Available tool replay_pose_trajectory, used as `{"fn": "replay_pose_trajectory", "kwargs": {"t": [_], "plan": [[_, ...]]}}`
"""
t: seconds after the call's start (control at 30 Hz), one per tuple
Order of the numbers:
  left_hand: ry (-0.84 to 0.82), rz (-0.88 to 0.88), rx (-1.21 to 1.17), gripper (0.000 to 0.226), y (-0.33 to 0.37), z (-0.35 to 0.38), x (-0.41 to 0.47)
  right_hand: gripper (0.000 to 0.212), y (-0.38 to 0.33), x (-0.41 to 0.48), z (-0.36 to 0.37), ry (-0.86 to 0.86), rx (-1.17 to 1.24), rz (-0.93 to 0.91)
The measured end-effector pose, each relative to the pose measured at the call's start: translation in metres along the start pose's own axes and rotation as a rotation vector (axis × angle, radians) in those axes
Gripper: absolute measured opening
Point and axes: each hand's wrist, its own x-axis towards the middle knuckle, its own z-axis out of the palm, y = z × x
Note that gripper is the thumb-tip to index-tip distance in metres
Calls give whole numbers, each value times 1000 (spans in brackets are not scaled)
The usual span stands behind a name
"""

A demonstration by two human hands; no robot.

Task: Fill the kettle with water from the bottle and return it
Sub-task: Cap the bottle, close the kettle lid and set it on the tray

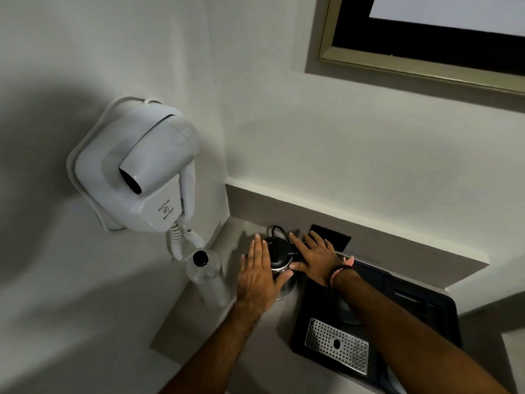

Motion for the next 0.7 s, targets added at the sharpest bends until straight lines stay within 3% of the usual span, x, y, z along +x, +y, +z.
{"fn": "replay_pose_trajectory", "kwargs": {"t": [0.23, 0.37, 0.47, 0.57, 0.7], "plan": [[32, -43, -69, 104, 0, -1, 3, 76, 9, 7, 6, 74, 320, -33], [107, -257, -482, 107, 5, 4, 5, 54, 14, 14, 7, 114, 482, -29], [171, -422, -819, 107, 10, 8, 10, 50, 18, 18, 7, 131, 525, -34], [262, -572, -992, 100, 11, 17, 15, 43, 20, 18, 8, 142, 562, -34], [211, -646, -1135, 80, 11, 30, 19, 35, 19, 15, 11, 172, 582, -35]]}}
